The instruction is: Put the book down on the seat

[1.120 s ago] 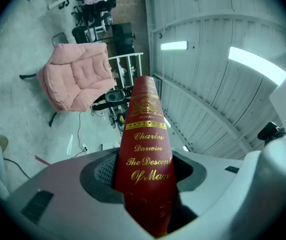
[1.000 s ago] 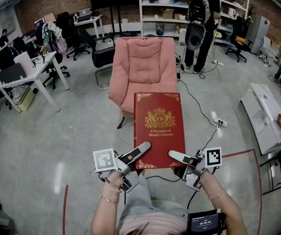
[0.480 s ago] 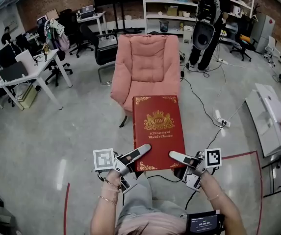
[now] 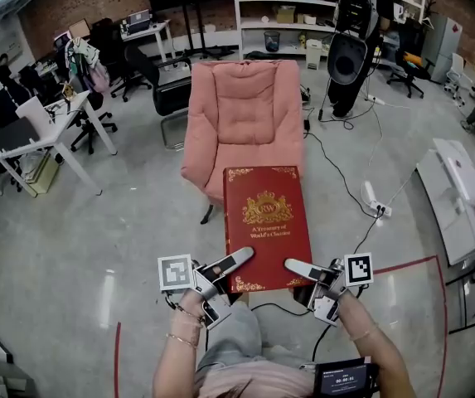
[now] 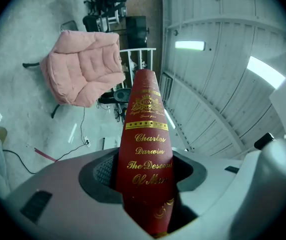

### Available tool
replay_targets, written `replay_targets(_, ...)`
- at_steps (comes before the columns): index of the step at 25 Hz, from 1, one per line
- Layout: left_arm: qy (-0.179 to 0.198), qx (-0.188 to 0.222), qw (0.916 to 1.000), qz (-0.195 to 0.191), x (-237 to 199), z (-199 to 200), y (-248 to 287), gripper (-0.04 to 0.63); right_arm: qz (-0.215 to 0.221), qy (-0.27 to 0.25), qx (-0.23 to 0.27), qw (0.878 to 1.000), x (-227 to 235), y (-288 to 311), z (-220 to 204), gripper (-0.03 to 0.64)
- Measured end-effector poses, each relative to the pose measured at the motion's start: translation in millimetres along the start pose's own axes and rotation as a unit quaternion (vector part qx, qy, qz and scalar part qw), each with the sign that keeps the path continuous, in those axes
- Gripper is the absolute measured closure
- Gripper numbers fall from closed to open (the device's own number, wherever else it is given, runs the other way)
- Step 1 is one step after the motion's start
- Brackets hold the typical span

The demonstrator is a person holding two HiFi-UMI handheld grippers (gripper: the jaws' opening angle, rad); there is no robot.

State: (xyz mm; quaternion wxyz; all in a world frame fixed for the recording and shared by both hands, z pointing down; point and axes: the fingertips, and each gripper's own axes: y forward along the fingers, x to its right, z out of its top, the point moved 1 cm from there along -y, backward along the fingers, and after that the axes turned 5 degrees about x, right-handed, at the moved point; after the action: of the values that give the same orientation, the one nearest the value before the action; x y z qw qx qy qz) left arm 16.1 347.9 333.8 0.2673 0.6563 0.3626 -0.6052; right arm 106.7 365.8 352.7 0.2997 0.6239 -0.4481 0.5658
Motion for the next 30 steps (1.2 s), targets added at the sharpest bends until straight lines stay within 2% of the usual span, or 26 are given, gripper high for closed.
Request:
replay_targets(12,-0.025,-0.005,0.9997,-0.005,-11.6,76.8,44.0,0.353,-0.009,0.01,0.008,1.0,17.2,46.9,73.3,0.359)
replay_targets(21,-0.038,-0.016,0.9991,-0.013,-18.8,142.5,59.3,0.351,-0.019,0.009,0.016,1.0,27.3,97.6,115.4,0.359)
replay_targets(30,-0.047,-0.037,0.998,-0.022,-41.5,190.9,79.2,0.351,-0.032,0.004,0.037,0.999,49.7,129.1,150.6,0.359)
